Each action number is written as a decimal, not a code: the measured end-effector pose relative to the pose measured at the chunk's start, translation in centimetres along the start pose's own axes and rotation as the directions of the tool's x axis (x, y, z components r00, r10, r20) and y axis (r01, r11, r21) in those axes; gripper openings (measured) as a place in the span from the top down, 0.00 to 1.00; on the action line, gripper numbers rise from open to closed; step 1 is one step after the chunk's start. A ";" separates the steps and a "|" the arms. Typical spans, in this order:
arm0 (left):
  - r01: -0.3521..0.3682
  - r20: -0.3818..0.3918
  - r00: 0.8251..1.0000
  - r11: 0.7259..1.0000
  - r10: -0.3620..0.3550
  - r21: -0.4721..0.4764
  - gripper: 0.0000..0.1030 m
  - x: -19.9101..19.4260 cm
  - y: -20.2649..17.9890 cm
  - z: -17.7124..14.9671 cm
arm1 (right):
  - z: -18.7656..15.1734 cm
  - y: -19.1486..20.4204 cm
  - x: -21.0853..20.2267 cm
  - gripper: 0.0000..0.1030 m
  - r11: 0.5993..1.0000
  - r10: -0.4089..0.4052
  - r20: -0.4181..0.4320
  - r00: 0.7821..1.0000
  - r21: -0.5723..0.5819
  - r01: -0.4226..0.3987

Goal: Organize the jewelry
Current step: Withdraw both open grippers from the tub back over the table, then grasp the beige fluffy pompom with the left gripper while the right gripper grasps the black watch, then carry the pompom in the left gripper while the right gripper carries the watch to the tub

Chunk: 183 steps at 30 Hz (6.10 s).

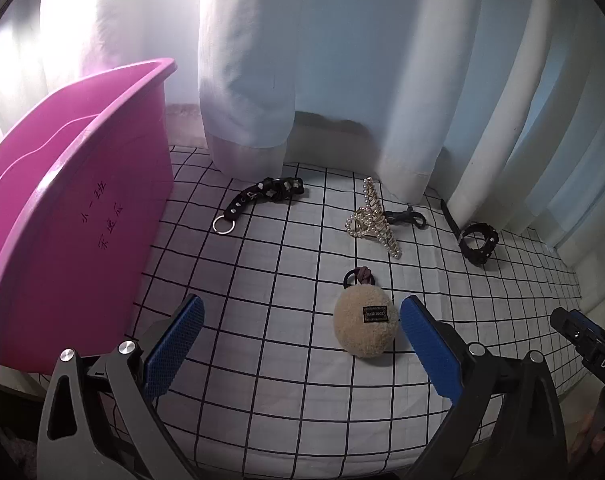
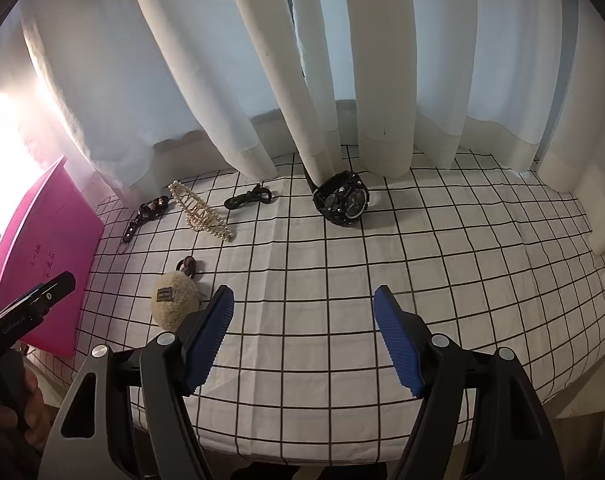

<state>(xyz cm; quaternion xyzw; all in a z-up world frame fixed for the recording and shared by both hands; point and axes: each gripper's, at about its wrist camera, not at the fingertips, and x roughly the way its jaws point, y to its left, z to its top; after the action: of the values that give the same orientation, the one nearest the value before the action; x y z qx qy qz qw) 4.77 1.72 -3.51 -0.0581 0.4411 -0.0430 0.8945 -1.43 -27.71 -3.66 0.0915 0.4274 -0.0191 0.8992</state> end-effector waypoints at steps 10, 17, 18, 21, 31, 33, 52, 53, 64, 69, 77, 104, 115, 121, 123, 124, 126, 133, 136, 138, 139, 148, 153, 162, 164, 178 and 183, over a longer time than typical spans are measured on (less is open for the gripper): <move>-0.191 -0.101 0.980 0.956 0.173 -0.223 0.06 2.3 -3.2 -1.9 | 4.4 -7.5 5.8 0.33 0.984 0.144 -0.060 0.988 -0.094 -0.149; -0.307 -0.090 0.951 0.891 0.295 -0.334 0.06 1.8 -4.9 -3.5 | 7.8 -9.7 10.6 0.33 0.961 0.221 -0.123 0.968 -0.143 -0.237; -0.316 -0.093 0.949 0.885 0.302 -0.342 0.06 1.8 -5.0 -3.6 | 8.3 -9.8 11.3 0.33 0.962 0.215 -0.132 0.968 -0.141 -0.233; -0.336 -0.089 0.941 0.874 0.326 -0.350 0.06 2.2 -5.5 -3.8 | 9.6 -10.1 13.3 0.33 0.965 0.216 -0.163 0.963 -0.112 -0.236; -0.346 -0.076 0.937 0.868 0.342 -0.357 0.06 5.5 -7.0 -4.2 | 11.9 -8.0 18.5 0.33 0.980 0.163 -0.244 0.956 -0.070 -0.185; -0.346 -0.071 0.936 0.869 0.344 -0.354 0.06 6.0 -7.2 -4.3 | 11.8 -7.7 19.4 0.33 0.982 0.147 -0.271 0.951 -0.072 -0.172; -0.340 -0.068 0.939 0.873 0.338 -0.350 0.06 8.3 -7.4 -4.8 | 8.8 -6.9 20.7 0.33 0.975 0.091 -0.299 0.950 -0.169 -0.146; -0.341 -0.067 0.938 0.873 0.340 -0.348 0.06 8.5 -7.4 -4.9 | 8.8 -6.7 20.8 0.33 0.972 0.092 -0.287 0.954 -0.182 -0.148; -0.351 -0.074 0.935 0.880 0.346 -0.321 0.06 9.4 -7.8 -5.5 | 8.5 -4.4 21.1 0.68 0.951 0.077 -0.225 0.971 -0.277 -0.139; -0.349 -0.070 0.936 0.878 0.346 -0.329 0.06 9.3 -7.6 -5.7 | 8.5 -4.3 21.3 0.74 0.951 0.092 -0.220 0.971 -0.269 -0.151; -0.336 -0.069 0.940 0.877 0.333 -0.343 0.06 9.1 -7.5 -6.2 | 8.4 -5.3 20.6 0.75 0.952 0.106 -0.209 0.972 -0.260 -0.160; -0.351 -0.070 0.936 0.898 0.346 -0.264 0.47 11.5 -8.5 -5.3 | 8.3 -5.2 20.6 0.75 0.946 0.113 -0.211 0.971 -0.276 -0.170; -0.326 -0.013 0.941 0.900 0.337 -0.288 0.47 8.3 -7.9 -5.1 | 8.0 -5.1 18.7 0.77 0.934 0.158 -0.195 0.968 -0.289 -0.211; -0.332 0.014 0.936 0.897 0.351 -0.293 0.47 5.9 -7.7 -5.0 | 7.7 -4.8 17.3 0.79 0.916 0.178 -0.186 0.966 -0.327 -0.231; -0.333 0.021 0.934 0.893 0.355 -0.302 0.47 5.2 -7.6 -5.0 | 7.6 -4.9 17.0 0.80 0.913 0.187 -0.187 0.964 -0.330 -0.241; -0.336 0.024 0.932 0.891 0.360 -0.306 0.47 4.9 -7.5 -5.0 | 7.6 -4.9 16.9 0.80 0.911 0.191 -0.186 0.964 -0.333 -0.244; -0.340 0.031 0.930 0.887 0.367 -0.313 0.47 4.2 -7.4 -5.1 | 7.6 -4.9 16.5 0.81 0.905 0.193 -0.180 0.965 -0.346 -0.246; -0.345 0.067 0.920 0.880 0.386 -0.326 0.47 2.0 -7.9 -4.9 | 8.3 -4.4 13.5 0.81 0.883 0.243 -0.133 0.961 -0.379 -0.276; -0.350 0.088 0.913 0.876 0.398 -0.332 0.47 0.7 -8.0 -4.6 | 9.0 -3.5 11.8 0.81 0.866 0.287 -0.113 0.951 -0.395 -0.308; -0.361 0.105 0.903 0.869 0.416 -0.338 0.47 -0.7 -7.9 -4.4 | 9.4 -2.5 10.6 0.81 0.851 0.320 -0.101 0.942 -0.407 -0.333; -0.369 0.113 0.897 0.865 0.427 -0.341 0.47 -1.4 -7.7 -4.3 | 9.6 -2.0 10.1 0.81 0.842 0.338 -0.096 0.936 -0.413 -0.347; -0.388 0.189 0.846 0.819 0.498 -0.424 0.47 -8.9 -2.9 -2.8 | 11.9 6.7 5.1 0.81 0.748 0.490 -0.065 0.869 -0.481 -0.458; -0.403 0.236 0.810 0.802 0.536 -0.440 0.47 -12.6 1.9 -1.1 | 13.2 14.1 2.3 0.81 0.680 0.567 -0.048 0.822 -0.535 -0.501; -0.455 0.234 0.778 0.780 0.583 -0.430 0.47 -15.3 13.1 3.0 | 13.7 29.7 1.4 0.81 0.605 0.632 -0.075 0.771 -0.573 -0.552; -0.452 0.217 0.784 0.776 0.581 -0.441 0.47 -14.9 15.6 3.8 | 13.6 32.7 2.0 0.81 0.600 0.628 -0.092 0.773 -0.576 -0.556; -0.395 0.015 0.897 0.814 0.443 -0.427 0.47 -8.2 26.5 5.4 | 12.2 46.2 7.6 0.81 0.580 0.475 -0.217 0.853 -0.652 -0.488; -0.380 -0.034 0.914 0.823 0.404 -0.422 0.47 -6.5 27.5 5.6 | 11.3 48.1 10.1 0.81 0.575 0.393 -0.279 0.876 -0.669 -0.471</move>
<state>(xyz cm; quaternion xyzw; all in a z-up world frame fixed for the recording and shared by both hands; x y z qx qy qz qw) 6.03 30.13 1.06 -0.1582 0.4169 0.2393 0.8625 19.04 17.92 2.61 -0.1656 0.4087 0.3742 0.8158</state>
